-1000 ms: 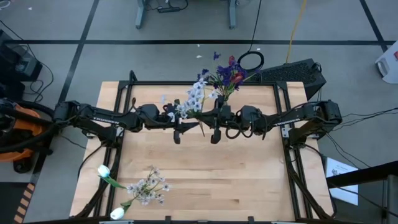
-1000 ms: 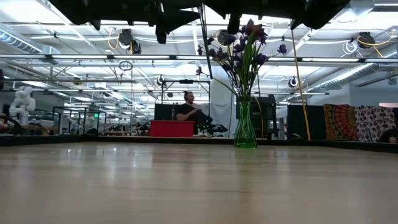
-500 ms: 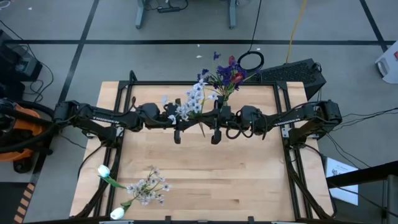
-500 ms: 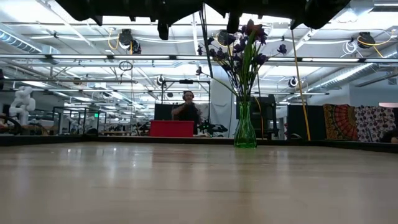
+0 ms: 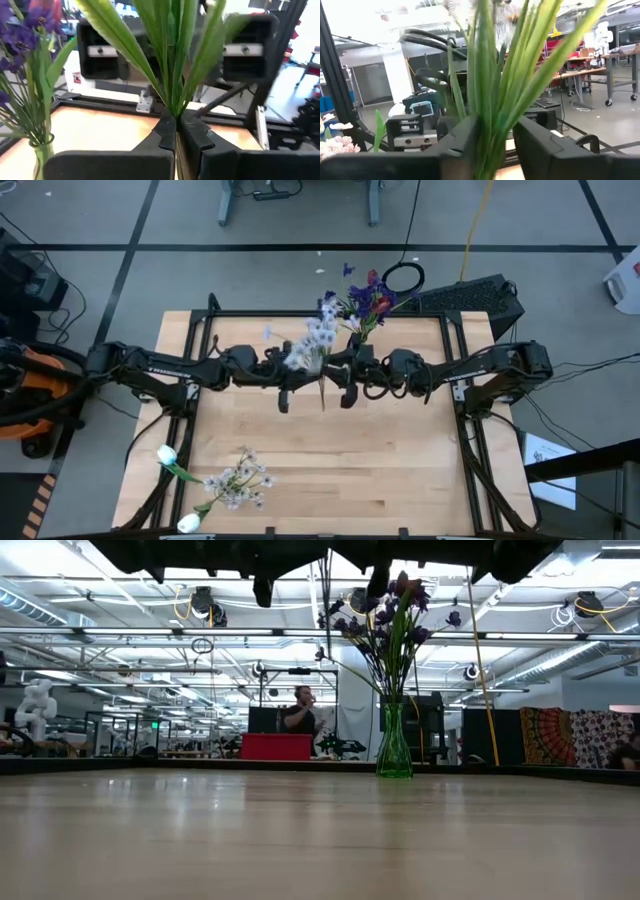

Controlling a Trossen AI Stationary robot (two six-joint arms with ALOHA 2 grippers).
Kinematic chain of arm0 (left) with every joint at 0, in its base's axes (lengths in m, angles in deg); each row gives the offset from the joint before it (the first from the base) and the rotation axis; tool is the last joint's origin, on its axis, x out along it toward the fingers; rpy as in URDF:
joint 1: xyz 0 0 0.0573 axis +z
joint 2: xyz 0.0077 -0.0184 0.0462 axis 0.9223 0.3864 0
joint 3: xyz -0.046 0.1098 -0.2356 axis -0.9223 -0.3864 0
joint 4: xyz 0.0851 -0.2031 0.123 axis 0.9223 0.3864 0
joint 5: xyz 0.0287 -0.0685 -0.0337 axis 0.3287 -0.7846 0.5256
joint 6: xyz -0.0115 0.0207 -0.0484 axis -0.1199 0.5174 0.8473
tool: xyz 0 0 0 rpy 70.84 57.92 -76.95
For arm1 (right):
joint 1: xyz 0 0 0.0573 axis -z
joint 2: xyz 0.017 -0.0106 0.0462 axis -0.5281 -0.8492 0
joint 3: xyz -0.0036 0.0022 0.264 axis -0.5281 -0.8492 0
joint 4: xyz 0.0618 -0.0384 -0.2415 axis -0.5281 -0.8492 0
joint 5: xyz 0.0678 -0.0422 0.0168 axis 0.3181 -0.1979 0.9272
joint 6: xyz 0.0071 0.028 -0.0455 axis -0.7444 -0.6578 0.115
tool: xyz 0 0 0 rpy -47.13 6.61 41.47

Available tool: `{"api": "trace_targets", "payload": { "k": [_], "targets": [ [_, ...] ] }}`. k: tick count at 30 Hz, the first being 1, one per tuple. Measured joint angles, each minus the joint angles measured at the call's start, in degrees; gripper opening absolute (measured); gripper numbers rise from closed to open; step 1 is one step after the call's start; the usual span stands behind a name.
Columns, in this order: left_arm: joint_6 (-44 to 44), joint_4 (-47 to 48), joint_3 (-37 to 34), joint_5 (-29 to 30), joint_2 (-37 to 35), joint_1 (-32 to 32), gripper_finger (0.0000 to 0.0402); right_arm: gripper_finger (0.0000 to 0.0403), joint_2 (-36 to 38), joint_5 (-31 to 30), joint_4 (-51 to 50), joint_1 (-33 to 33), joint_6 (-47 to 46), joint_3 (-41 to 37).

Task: Sort flowers into vase by color
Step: Put the white flowers into the transparent flower vase

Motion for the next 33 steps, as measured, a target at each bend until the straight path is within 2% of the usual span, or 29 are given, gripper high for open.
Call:
{"api": "trace_targets", "payload": {
  "k": [6,12,16,20,23,29,33],
  "targets": [
    [-1.0,11.0,0.0,-1.6,-7.6,1.0,0.0009,0.0160,6.5,-0.4,-11.6,0.0,0.0,0.0],
    [-4.7,23.8,0.0,-1.6,-19.0,1.8,0.0008,0.0164,13.5,-0.2,-28.5,-1.4,-7.7,0.0],
    [-4.8,31.9,0.0,-4.4,-27.2,1.9,0.0008,0.0132,15.0,-0.6,-37.1,-4.2,-13.5,0.0],
    [-3.0,40.7,0.0,-10.7,-35.5,1.4,0.0008,0.0058,13.8,-5.7,-40.0,-9.2,-18.2,0.0],
    [-3.0,43.6,-0.4,-12.3,-41.0,0.0,0.0008,0.0010,11.6,-9.9,-39.3,-13.4,-20.8,0.0],
    [0.2,43.4,-6.0,-12.7,-51.1,-4.0,0.0008,0.0004,6.5,-20.7,-36.7,-20.7,-31.3,1.0],
    [4.3,39.5,-11.7,-13.4,-54.4,-7.8,0.0008,0.0001,1.3,-24.7,-37.1,-23.8,-35.0,6.1]
  ]
}}
